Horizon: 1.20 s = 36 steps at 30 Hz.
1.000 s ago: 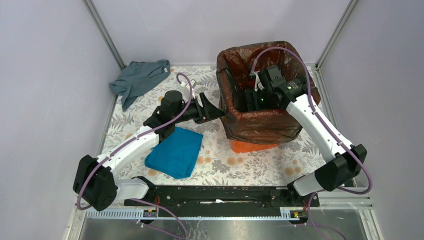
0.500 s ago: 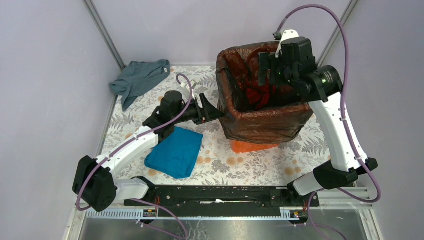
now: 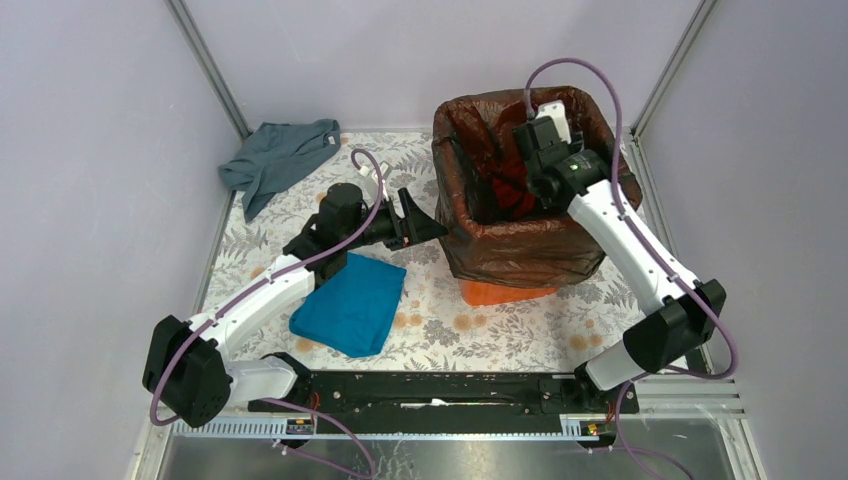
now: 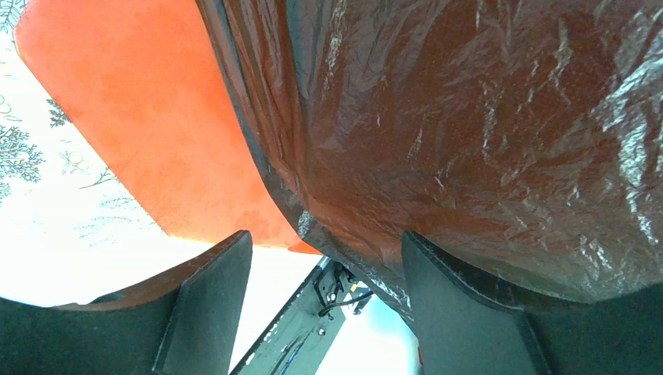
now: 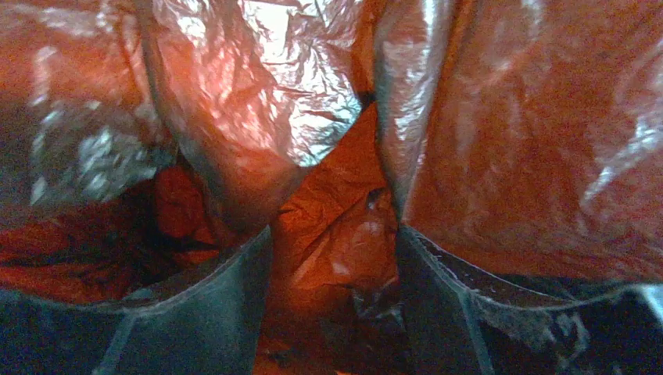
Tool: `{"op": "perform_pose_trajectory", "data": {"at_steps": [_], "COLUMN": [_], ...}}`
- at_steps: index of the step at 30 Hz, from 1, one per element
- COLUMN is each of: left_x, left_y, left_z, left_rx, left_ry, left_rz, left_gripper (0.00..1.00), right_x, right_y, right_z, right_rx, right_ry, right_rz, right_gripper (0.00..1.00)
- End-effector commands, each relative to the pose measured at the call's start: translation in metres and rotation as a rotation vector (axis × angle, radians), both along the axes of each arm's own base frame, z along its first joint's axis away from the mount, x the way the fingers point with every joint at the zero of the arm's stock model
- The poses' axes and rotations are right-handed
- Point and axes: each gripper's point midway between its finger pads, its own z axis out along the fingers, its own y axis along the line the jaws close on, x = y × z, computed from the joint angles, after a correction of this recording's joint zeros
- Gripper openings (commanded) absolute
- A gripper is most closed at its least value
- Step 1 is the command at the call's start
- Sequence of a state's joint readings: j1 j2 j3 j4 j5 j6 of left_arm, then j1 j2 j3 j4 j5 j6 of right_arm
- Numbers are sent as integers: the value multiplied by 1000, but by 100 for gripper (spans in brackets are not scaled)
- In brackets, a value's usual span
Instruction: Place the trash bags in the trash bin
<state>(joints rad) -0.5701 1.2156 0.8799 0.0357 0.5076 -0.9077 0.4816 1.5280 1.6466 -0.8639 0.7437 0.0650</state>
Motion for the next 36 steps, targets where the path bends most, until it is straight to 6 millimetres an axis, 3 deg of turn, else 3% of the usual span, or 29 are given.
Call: {"op": "perform_pose_trajectory", "data": {"at_steps": [1,8,10,12,15,21,26,31,36], "left_x": [1,2,3,3,2,3,12,43,77], "left_y": [3,3,7,11,21,44,66,96,100], "left_z": [11,17,18,15,6,-3,7,-1,-11], "left_rx": [-9,-3,13,39,87,179,216,222,-31], "left_ry": [-55,-67,-79,-81,-84,-120,-183,-148,14], "left_rz": [9,13,27,44,79,163,254,360,369], "left_gripper": [74,74,75,76,90,92,95,99,99], "right_x": [14,19,19,18,15,-8,-30,-63,-121], "right_y": [1,27,32,38,52,65,68,82,107], "right_z": [-23,-94,-100,-92,-59,7,59,118,179], "right_rx": [-35,40,58,98,200,361,453,616,848], "right_ry": [-39,97,124,122,68,-6,-72,-180,-316], "right_rz": [-26,44,61,79,128,214,270,414,682], "right_gripper": [67,68,70,72,80,98,100,100,100]}}
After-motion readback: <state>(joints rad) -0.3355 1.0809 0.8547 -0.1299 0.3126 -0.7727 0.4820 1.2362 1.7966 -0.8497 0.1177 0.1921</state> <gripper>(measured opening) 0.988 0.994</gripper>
